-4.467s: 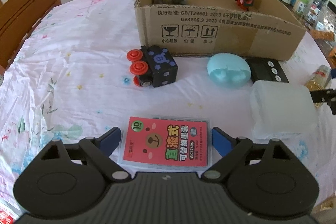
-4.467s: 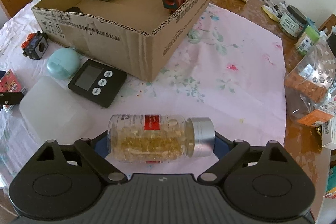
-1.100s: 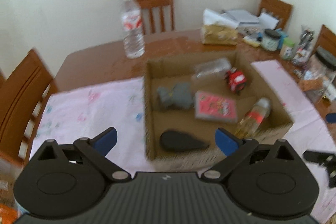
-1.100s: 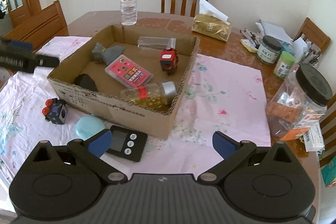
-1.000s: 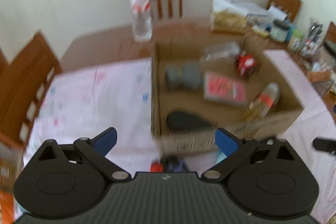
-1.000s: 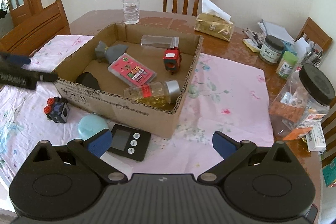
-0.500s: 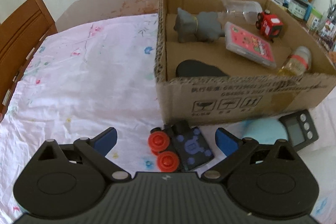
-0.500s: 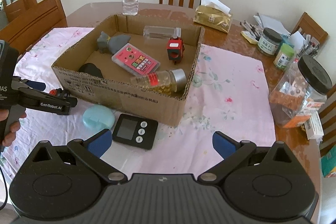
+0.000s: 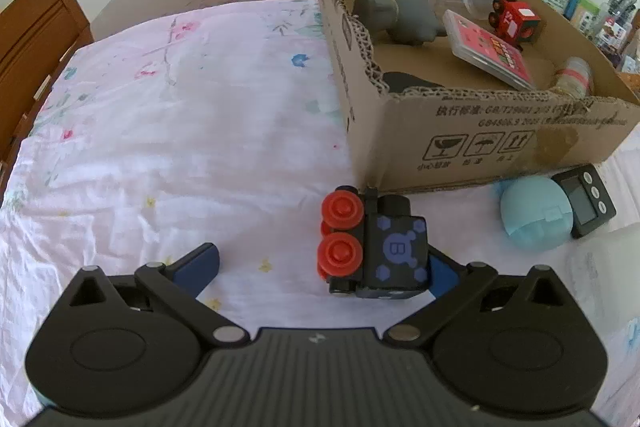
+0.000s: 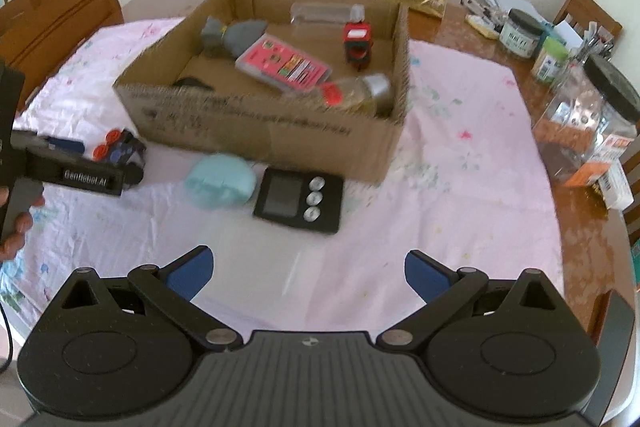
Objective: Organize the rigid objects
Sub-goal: 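Move the left tool to the black wheeled block while the right tool approaches the white container, then grasp the black wheeled block with the left tool while the right tool grasps the white container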
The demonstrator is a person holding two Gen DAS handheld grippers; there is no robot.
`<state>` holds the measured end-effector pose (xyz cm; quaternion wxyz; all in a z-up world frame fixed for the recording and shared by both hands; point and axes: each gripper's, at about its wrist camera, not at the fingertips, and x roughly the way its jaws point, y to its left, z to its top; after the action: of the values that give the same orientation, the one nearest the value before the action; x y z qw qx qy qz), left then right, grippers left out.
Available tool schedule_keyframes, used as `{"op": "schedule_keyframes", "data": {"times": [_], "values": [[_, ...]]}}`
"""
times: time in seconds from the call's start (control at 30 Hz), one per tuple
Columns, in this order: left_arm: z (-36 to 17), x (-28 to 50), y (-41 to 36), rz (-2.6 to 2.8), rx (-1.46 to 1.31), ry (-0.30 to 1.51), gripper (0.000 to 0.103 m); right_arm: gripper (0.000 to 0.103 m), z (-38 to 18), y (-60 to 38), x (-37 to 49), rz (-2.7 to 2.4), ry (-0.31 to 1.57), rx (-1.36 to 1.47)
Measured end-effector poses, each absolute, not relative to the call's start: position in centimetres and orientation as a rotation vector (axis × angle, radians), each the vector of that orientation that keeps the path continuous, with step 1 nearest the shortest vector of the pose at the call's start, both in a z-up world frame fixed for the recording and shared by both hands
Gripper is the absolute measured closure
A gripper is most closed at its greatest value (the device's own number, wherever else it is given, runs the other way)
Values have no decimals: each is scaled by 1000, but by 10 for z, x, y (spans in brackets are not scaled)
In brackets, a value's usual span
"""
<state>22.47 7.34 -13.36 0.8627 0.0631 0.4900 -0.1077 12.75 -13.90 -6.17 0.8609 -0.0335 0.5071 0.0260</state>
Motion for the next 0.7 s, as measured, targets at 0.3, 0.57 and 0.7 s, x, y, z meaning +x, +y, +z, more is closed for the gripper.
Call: {"op": "schedule_keyframes", "data": {"times": [0.3, 0.57, 0.7], "values": [[-132, 227, 78, -276, 156, 1013, 0, 0, -79, -93, 128, -32, 1015, -105], [-133, 228, 79, -294, 165, 1009, 0, 0, -106, -108, 125, -126, 1077, -26], [-132, 230, 78, -285, 162, 1022, 0, 0, -122, -123, 124, -126, 1142, 9]]}}
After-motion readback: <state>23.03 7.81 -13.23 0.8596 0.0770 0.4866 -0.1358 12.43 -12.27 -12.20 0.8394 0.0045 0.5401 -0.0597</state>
